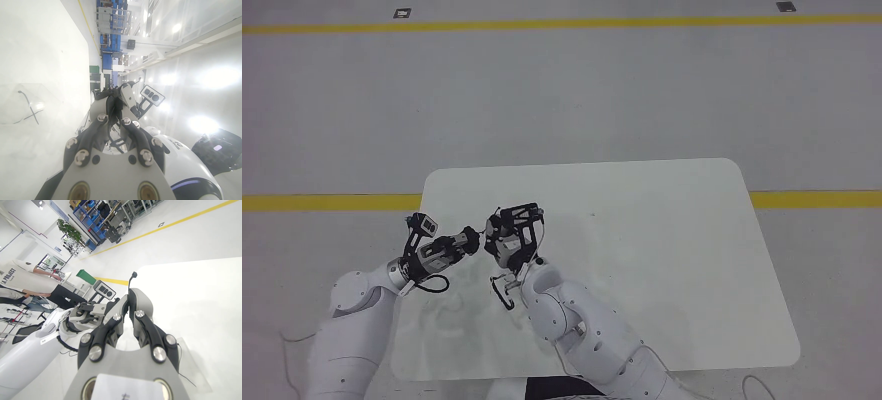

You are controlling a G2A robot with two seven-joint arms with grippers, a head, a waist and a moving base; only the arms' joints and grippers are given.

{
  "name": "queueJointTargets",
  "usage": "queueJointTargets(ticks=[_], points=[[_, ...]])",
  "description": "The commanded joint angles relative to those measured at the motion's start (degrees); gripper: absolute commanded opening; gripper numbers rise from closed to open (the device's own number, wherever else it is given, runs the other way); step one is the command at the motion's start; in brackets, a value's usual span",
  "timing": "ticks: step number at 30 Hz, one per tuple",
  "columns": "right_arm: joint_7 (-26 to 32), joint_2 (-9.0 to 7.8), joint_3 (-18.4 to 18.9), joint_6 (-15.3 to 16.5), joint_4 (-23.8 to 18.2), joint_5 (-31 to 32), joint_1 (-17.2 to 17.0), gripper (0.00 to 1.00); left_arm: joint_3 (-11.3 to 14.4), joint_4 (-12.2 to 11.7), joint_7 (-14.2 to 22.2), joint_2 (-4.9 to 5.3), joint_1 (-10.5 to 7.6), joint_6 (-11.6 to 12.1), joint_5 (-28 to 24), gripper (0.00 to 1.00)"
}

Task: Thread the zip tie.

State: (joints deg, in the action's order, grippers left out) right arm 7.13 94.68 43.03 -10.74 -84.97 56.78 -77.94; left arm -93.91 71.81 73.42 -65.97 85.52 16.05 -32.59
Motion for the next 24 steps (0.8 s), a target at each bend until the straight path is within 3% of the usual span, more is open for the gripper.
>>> queueJointTargets(ticks=[1,23,24], points=[[0.36,0.04,-0.11,0.09,0.34,-0.07,0.10,0.00,0.00,0.00,0.00,0.00,0.00,0.00,0.00,0.00],[0.13,0.87,-1.24,0.39,3.16,-1.59,1.36,0.00,0.00,0.00,0.00,0.00,0.00,0.00,0.00,0.00],[-0.03,0.87,-1.21,-0.01,3.06,-1.39,1.28,0.46,0.00,0.00,0.00,0.00,0.00,0.00,0.00,0.00]])
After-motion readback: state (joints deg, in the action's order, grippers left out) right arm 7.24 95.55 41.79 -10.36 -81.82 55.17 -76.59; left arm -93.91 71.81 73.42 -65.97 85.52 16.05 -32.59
